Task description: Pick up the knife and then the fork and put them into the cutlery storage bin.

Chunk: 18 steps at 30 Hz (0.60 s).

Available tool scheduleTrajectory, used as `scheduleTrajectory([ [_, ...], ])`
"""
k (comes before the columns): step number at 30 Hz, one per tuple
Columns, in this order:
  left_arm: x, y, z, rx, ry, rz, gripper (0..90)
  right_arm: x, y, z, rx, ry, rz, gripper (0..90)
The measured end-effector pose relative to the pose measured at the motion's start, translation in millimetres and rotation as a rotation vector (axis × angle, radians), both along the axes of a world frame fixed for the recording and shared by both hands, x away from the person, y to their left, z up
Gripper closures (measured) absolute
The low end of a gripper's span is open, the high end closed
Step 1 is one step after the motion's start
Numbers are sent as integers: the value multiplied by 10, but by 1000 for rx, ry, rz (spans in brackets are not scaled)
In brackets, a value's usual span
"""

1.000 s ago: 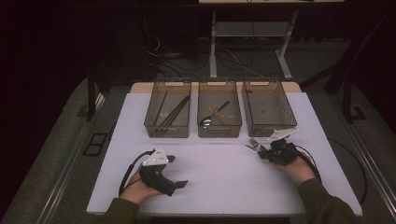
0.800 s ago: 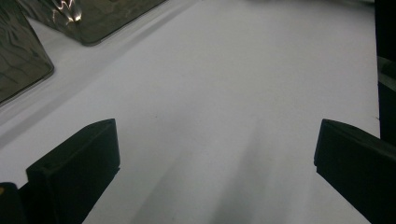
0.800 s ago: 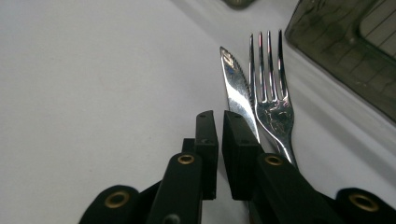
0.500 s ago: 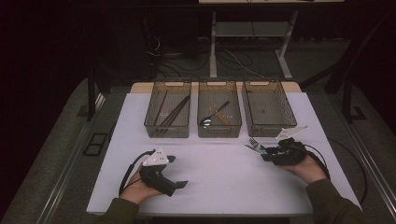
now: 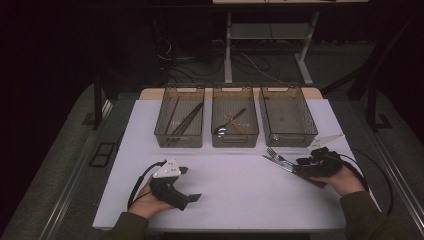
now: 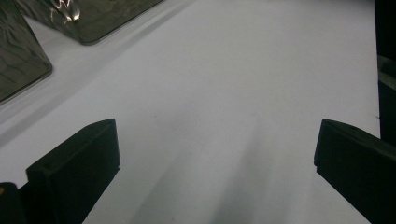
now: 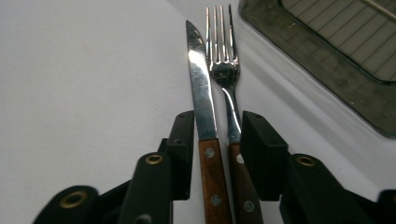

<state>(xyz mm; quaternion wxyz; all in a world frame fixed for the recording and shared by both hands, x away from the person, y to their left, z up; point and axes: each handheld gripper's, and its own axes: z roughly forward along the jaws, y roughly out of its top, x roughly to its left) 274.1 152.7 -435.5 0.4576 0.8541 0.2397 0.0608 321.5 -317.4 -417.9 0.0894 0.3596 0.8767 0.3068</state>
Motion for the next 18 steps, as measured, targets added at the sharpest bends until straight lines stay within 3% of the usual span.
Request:
scheduleTrajectory([
  [18, -2, -3, -2, 1, 3, -5, 0, 54, 144, -171, -122, 21, 72, 734],
])
